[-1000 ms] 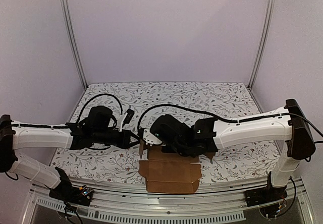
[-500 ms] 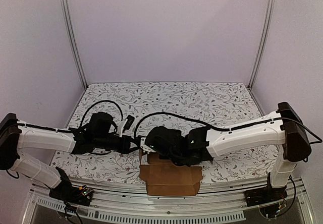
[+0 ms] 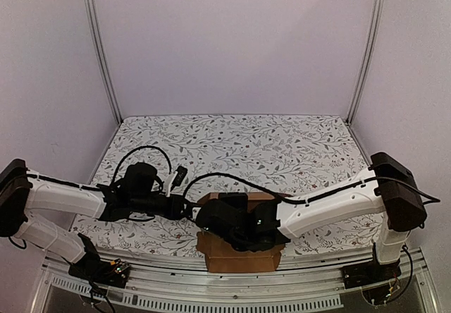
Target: Fold the paper box
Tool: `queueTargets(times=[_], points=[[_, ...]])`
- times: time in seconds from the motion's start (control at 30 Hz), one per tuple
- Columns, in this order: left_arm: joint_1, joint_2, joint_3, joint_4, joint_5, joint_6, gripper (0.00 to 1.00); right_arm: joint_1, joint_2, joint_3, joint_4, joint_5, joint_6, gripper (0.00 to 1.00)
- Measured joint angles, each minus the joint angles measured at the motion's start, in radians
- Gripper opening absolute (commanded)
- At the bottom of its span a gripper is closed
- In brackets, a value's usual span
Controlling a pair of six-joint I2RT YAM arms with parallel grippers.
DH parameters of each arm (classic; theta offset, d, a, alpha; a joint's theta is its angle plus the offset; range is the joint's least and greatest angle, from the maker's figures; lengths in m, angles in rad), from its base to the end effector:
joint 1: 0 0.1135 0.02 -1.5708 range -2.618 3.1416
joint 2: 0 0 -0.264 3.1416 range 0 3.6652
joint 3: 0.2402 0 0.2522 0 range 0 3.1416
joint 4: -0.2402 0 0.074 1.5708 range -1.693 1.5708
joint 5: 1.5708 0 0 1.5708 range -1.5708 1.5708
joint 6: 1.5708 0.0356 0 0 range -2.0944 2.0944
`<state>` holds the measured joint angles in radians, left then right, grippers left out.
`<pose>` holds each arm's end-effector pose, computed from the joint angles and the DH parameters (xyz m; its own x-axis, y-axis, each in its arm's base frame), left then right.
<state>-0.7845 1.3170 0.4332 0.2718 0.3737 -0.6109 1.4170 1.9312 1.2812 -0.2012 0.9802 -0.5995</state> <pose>0.1629 -0.1810 0.1561 -0.8316 0.0756 -0.5502 0.4788 0.5996 -0.6413 0.0915 0.3969 0.1895 0.1680 -0.9670 -0.1917 -0.4501 0.0977 -0.8876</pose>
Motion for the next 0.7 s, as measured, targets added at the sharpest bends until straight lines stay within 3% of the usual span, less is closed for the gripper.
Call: queueTargets(times=[0.57,0.7], points=[[-0.055,0.032,-0.033,0.101,-0.015,-0.03,0.01,0.051,0.068,-0.027,0.095,0.175,0.002,0.0],[-0.073,0.058,-0.041,0.129,-0.029,-0.032,0.19,0.063,0.07,-0.04,0.097,0.189,0.025,0.0]])
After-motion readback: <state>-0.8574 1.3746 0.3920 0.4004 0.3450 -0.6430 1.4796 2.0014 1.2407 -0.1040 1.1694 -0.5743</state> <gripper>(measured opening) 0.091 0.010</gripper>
